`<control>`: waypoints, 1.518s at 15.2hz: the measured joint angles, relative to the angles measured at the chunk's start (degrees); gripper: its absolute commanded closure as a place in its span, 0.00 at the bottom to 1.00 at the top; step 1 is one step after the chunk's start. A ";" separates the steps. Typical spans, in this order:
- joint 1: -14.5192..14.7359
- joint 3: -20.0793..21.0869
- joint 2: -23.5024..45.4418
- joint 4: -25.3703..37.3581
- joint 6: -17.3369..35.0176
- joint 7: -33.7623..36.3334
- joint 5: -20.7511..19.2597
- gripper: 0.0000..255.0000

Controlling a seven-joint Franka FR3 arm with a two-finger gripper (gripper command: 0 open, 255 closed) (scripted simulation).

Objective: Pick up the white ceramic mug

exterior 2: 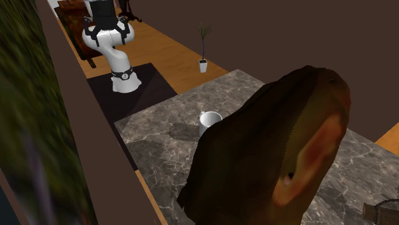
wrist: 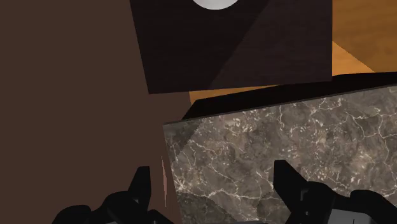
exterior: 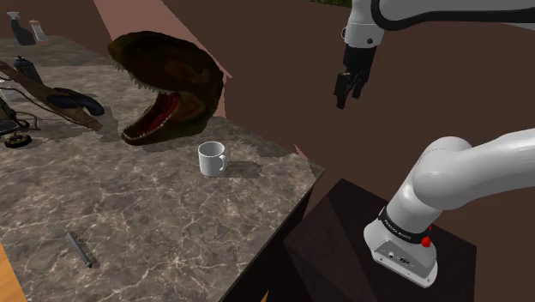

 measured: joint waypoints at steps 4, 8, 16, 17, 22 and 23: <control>0.57 0.64 3.41 -0.33 3.85 0.98 0.81 0.00; 1.31 1.36 9.95 0.08 10.48 1.99 1.77 0.00; 3.13 3.97 25.98 4.60 23.02 5.11 3.63 0.00; 3.40 4.39 28.14 5.67 24.25 5.63 3.78 0.00; 4.38 5.88 38.36 11.19 29.70 7.46 3.96 0.00; 4.62 6.19 40.37 12.27 30.77 7.91 3.92 0.00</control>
